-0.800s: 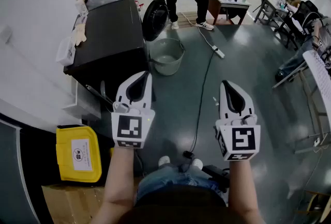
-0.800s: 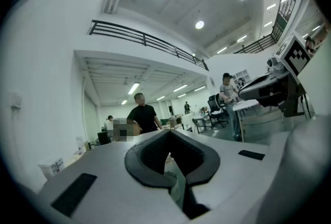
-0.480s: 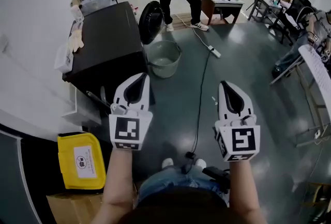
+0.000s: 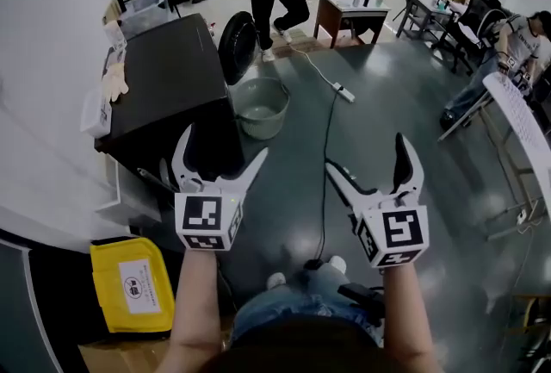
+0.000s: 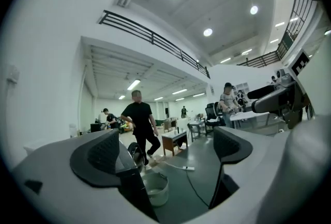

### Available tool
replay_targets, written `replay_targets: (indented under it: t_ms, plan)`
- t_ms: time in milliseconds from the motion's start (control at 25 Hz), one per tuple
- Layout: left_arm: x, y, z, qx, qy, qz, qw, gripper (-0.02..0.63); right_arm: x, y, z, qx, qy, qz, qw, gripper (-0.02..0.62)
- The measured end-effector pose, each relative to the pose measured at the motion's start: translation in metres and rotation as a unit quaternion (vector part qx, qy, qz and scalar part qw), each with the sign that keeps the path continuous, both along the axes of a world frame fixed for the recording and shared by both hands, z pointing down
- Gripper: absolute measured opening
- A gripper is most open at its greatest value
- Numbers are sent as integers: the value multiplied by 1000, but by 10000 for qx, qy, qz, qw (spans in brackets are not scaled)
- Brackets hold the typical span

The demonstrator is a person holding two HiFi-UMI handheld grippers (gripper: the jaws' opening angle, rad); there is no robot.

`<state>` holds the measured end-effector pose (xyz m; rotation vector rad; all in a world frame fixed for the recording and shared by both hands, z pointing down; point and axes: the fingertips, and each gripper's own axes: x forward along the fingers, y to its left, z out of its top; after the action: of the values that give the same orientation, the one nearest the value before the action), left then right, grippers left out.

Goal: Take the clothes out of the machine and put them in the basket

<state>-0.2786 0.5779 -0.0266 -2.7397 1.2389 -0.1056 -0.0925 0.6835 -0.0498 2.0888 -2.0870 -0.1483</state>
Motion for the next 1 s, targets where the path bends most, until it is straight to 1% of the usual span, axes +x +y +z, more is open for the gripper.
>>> replay_targets:
  t_ms: [80,240,360,480,720,880,1000]
  plan:
    - [3,-4,0,-24,-2,32,10000,538,-1,-4,1,-20,65,-27,10000,557]
    - [13,-17,3,-10,-122,98,9999,537,5,-20,0,7,11,-123,9999,555]
    - [24,-28,6,-22,-167,109,9998,537,18,-37,2,52,108,-184,9998,554]
    - [40,-42,10,-57,-259,28,9996,537,37,-56,7,35,17,-274,9996,552]
    - [90,-79,7,-22,-399,-266,9988,537,95,-104,16,-116,-75,-462,9988,552]
    - [133,-103,5,-32,-520,-491,9974,535,142,-138,15,-176,-82,-646,9977,552]
    - [167,-120,4,-76,-538,-627,9966,535,176,-160,13,-196,-43,-818,9964,551]
